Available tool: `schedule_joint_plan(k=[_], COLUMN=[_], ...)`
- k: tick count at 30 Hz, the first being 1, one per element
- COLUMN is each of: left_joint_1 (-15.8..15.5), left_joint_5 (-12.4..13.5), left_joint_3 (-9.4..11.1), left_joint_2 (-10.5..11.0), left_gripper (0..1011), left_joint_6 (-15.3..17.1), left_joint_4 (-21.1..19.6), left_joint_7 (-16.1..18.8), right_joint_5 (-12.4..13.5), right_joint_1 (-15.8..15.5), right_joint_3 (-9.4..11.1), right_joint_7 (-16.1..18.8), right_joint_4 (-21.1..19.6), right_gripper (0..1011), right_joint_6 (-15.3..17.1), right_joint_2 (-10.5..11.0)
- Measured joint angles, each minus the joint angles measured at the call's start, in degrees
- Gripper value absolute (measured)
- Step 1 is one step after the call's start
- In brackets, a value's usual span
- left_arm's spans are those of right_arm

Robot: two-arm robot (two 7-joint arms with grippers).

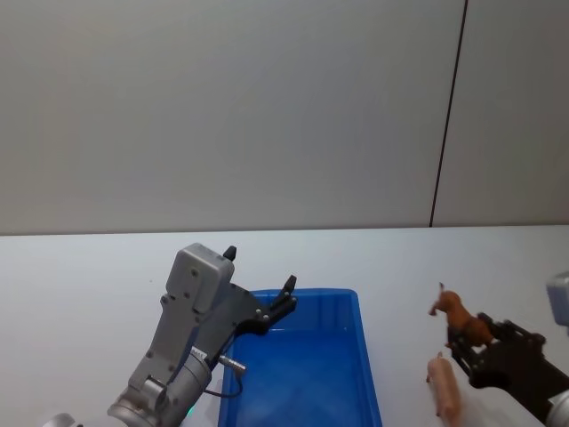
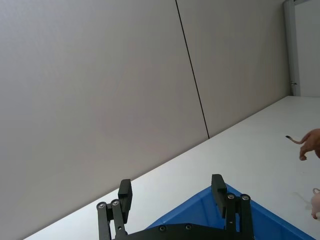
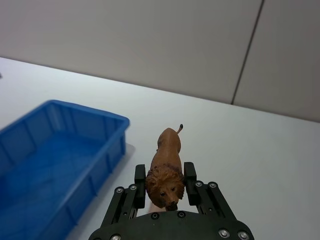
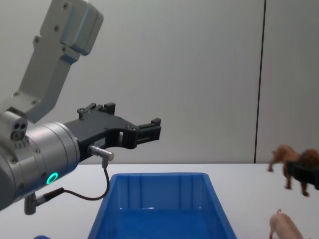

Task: Pick up the two dolls from the table and place them into the box.

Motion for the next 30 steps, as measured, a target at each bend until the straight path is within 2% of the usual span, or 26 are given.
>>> schedule_joint_plan(k=[5,7,11,19,27,30], left_joint_1=[0.0,0.0,0.0,0.0,0.0,0.0], left_joint_5=[0.0,0.0,0.0,0.0,0.0,0.0], left_joint_3=[0.0,0.0,0.0,0.0,0.0,0.0], left_joint_2=[0.0,0.0,0.0,0.0,0.0,0.0], left_gripper=[1001,1001,1001,1001,1001,1001], left_joint_6=[0.0,0.0,0.0,0.0,0.0,0.0], left_joint_4=[0.0,0.0,0.0,0.0,0.0,0.0], left_joint_7=[0.0,0.0,0.0,0.0,0.0,0.0], right_joint_5=[0.0,0.0,0.0,-0.4,-1.4,-1.7], right_joint_1=[1.5,1.7,3.4,7.1,9.9,10.8], right_joint_3=[-0.6,-0.7,-1.4,-3.3,-4.9,-5.4], right_joint_7=[3.9,4.2,7.8,14.2,18.1,19.1], right_joint_4=[0.3,0.5,1.6,5.5,9.9,11.4], right_gripper=[436,436,436,436,438,518], right_joint_6=[-1.4,-1.5,-2.5,-3.7,-4.2,-4.3], right_joint_2=[-0.8,-0.9,-2.0,-4.6,-6.9,-7.6])
